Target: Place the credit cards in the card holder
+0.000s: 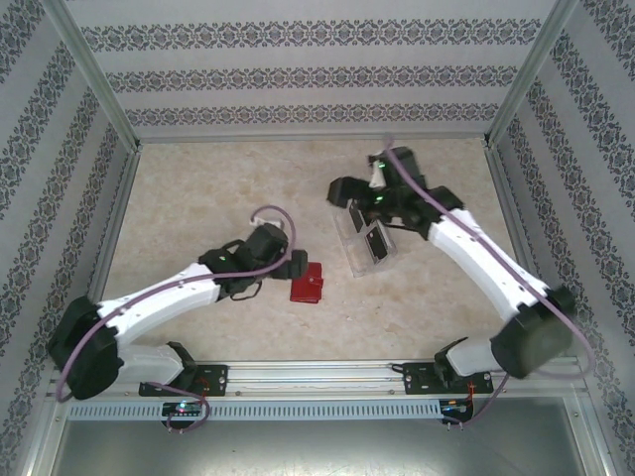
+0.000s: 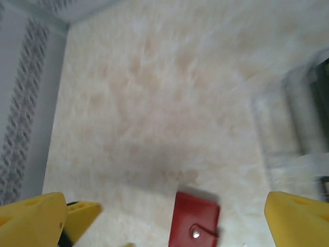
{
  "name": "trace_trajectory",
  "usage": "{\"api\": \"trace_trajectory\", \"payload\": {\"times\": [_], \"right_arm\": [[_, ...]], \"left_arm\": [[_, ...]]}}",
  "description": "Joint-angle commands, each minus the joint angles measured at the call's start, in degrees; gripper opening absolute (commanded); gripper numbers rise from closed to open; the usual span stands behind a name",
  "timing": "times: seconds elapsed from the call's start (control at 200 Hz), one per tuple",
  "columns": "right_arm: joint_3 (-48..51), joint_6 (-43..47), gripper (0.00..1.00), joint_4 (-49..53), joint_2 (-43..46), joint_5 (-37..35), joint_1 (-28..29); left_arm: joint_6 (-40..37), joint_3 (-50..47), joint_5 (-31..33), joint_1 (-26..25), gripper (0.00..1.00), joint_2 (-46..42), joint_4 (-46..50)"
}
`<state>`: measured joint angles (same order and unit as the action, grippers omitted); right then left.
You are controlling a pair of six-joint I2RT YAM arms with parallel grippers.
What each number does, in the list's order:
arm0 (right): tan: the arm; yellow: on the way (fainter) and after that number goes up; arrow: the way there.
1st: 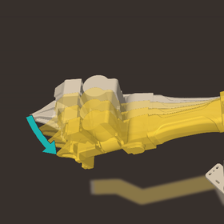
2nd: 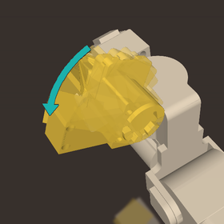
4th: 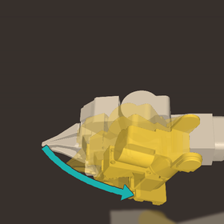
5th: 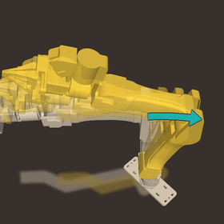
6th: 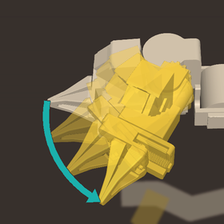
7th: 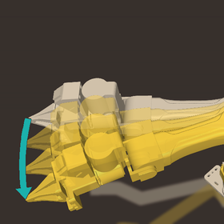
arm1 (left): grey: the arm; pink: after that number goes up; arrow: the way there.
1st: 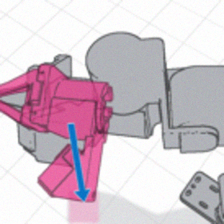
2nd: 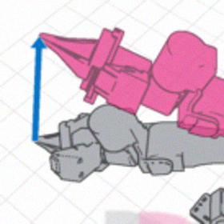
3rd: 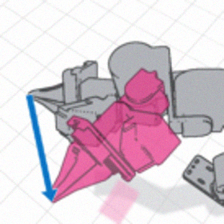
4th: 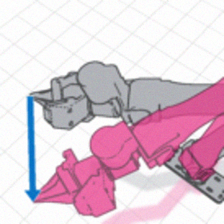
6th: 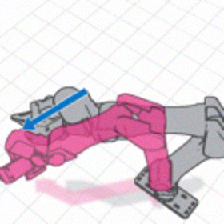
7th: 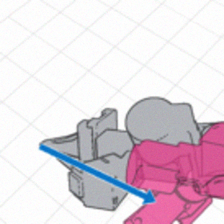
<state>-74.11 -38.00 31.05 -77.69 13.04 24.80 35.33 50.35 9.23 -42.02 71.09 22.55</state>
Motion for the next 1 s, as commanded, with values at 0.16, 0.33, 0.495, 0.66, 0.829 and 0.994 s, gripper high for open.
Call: {"api": "trace_trajectory", "payload": {"times": [0.16,0.33,0.495,0.66,0.829,0.994], "right_arm": [[8.90,14.12,0.98,1.29,10.85,-19.93,-15.94],[26.37,23.79,0.98,-21.55,15.63,-27.03,-22.93],[38.63,29.42,0.98,-40.59,13.32,-29.15,-23.12],[40.74,30.03,0.98,-45.28,6.19,-26.93,-22.82],[44.99,32.50,0.98,-57.27,0.92,-25.33,-21.64],[47.16,35.43,0.98,-66.04,-1.91,-21.81,-21.45]], "left_arm": [[-13.13,1.78,8.43,17.85,1.00,-12.11,-0.49],[-26.49,-7.13,11.07,26.72,1.00,-18.39,-15.74],[-30.94,-13.93,8.43,34.23,1.00,-17.76,-21.87],[-34.40,-22.46,6.82,35.68,1.00,-12.82,-36.48],[-35.68,-29.02,5.15,36.60,1.00,1.05,-57.88],[-34.82,-32.09,-0.29,39.78,1.00,8.84,-73.37]]}}
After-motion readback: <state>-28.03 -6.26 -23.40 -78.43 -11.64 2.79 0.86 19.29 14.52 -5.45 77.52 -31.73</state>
